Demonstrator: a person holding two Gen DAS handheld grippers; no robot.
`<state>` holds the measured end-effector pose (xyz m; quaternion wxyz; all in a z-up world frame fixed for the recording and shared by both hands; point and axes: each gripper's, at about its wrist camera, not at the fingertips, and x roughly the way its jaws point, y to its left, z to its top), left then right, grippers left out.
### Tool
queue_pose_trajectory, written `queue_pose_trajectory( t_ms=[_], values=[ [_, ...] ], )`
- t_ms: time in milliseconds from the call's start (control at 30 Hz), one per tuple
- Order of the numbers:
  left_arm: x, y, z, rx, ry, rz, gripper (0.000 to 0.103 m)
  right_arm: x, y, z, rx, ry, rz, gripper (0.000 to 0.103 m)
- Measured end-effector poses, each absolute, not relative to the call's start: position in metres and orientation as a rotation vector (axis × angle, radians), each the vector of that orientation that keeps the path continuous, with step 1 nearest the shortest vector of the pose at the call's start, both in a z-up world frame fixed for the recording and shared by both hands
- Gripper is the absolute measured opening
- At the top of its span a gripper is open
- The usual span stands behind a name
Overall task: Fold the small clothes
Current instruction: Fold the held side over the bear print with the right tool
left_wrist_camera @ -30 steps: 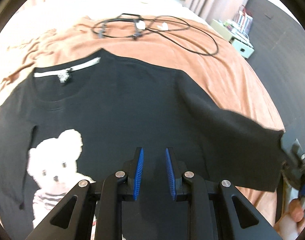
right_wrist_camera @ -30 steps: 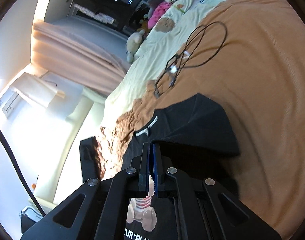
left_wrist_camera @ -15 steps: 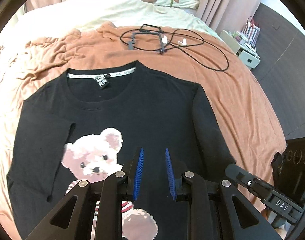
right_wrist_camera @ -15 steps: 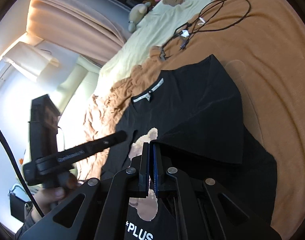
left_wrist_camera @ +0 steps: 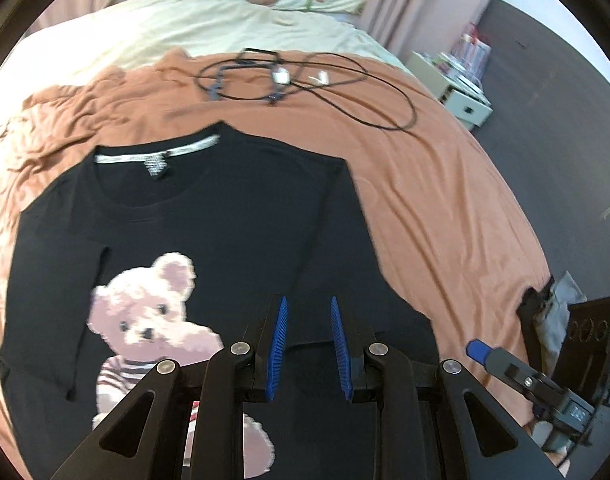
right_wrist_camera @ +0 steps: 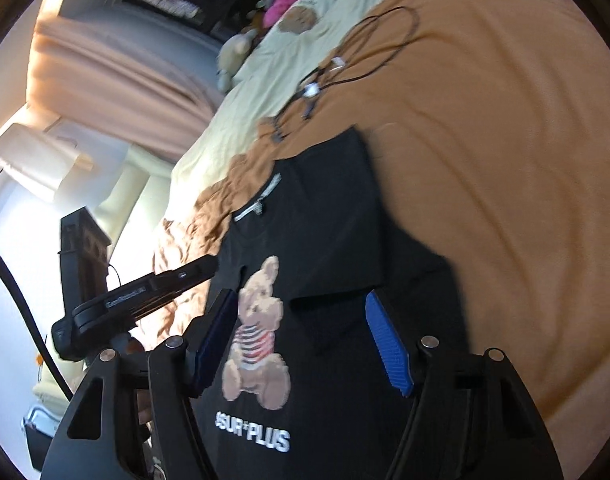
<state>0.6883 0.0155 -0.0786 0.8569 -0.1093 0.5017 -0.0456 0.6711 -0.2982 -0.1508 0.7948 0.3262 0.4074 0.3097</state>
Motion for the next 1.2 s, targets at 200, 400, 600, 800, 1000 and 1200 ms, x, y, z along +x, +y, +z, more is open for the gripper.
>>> queue_pose_trajectory(
  t_ms=[200, 400, 600, 800, 1000, 1200],
  values=[
    [0.699, -0.022, -0.101, -0.149, 1.096, -0.145, 0.025, 0.688, -0.308, -0.168, 0.682, 0.9, 0.58, 0.043],
    [0.712, -0.053, -0.13, -0.129, 1.147, -0.172, 0.027, 0.692, -0.309, -0.175, 0.723, 0.924, 0.542, 0.041],
    [0.721, -0.081, -0.144, -0.096, 1.173, -0.198, 0.037, 0.679, -0.301, -0.177, 0.74, 0.938, 0.521, 0.041],
    [0.73, -0.091, -0.162, -0.073, 1.188, -0.173, 0.045, 0.665, -0.302, -0.173, 0.736, 0.943, 0.515, 0.041],
    [0.736, -0.087, -0.182, -0.073, 1.186, -0.135, 0.045, 0.666, -0.305, -0.184, 0.725, 0.938, 0.521, 0.041],
    [0.739, -0.068, -0.181, -0.085, 1.177, -0.11, 0.006, 0.67, -0.301, -0.188, 0.705, 0.949, 0.528, 0.033]
  ],
)
